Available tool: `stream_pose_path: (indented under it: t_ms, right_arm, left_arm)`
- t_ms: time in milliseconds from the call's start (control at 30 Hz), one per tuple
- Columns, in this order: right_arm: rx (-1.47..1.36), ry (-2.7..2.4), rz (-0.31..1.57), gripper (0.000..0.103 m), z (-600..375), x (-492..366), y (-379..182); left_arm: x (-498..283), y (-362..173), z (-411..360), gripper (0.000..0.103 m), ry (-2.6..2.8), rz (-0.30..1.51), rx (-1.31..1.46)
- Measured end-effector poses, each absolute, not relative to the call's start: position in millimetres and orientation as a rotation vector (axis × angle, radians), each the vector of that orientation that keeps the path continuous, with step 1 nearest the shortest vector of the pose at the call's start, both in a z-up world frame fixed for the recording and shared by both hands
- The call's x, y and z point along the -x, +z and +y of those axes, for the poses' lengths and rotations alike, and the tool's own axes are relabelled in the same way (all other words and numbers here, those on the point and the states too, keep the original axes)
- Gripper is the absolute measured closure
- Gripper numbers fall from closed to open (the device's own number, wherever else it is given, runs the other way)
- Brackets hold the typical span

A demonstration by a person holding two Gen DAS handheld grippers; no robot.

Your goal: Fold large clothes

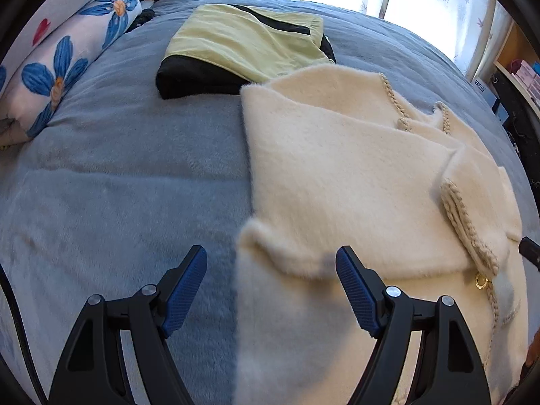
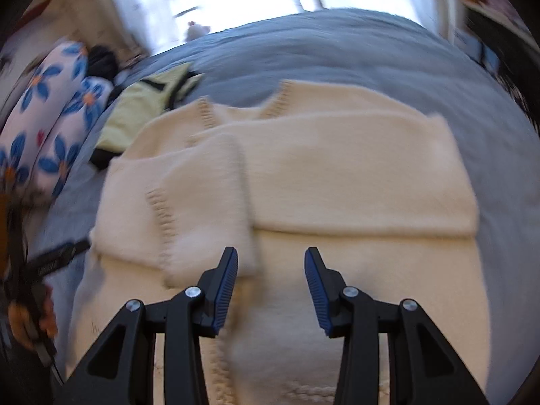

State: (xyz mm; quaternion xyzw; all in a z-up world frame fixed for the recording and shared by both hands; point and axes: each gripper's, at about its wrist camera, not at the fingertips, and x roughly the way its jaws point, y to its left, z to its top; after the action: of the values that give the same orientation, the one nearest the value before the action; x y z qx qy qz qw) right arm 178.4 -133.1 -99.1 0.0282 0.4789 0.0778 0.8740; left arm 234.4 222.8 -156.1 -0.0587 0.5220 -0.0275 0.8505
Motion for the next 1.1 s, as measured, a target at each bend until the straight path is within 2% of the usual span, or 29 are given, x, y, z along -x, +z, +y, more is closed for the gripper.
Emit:
stream_pose_path:
  t_ms: [167,400,533,567,600,633,700,767,933,1067,1100]
  right_arm:
    - [0.203,0.242,0.956,0.056,-61,-185,-108]
    - [0.282,0.209,1.004,0.055,-23,-221,-145]
    - [0.405,0.176,0.968,0.056,-8,-226,-156]
    - [0.424,0.173,0.961,0.061,-7,-227,-156]
    - [0.422,0.179,0.965,0.070,-8,-229,-154]
    - [0.404,0.205,0.980,0.086,-10,-232,-151]
    - [0.356,0.222,0.978,0.091,-17,-240,-137]
    - [0.299,0.215,0.927,0.092,-33,-247,-115]
    - [0.036,0.095,0.856,0.092,-119,-274,-76]
    - [-0.087,-0.030,0.964,0.090,-187,-288,-103]
    - [-0.120,-0.048,1.004,0.089,-204,-289,-113]
  left_arm:
    - [-259,-163,216,0.026,-0.080,1.130,0.123]
    - [-283,-178,211,0.026,-0.091,1.168,0.166]
    - [-292,-186,208,0.026,-0.096,1.175,0.197]
    - [-294,-187,207,0.030,-0.100,1.172,0.202]
    - [-296,-187,206,0.048,-0.120,1.164,0.213]
    - [-298,-187,204,0.053,-0.125,1.164,0.213]
    - [-300,-183,203,0.073,-0.099,1.143,0.191]
    - [-300,-179,204,0.082,-0.086,1.122,0.183]
    - [-297,-177,207,0.086,-0.087,1.093,0.191]
    - [-297,-177,205,0.084,-0.079,1.100,0.176]
    - [-297,-177,205,0.078,-0.075,1.107,0.175]
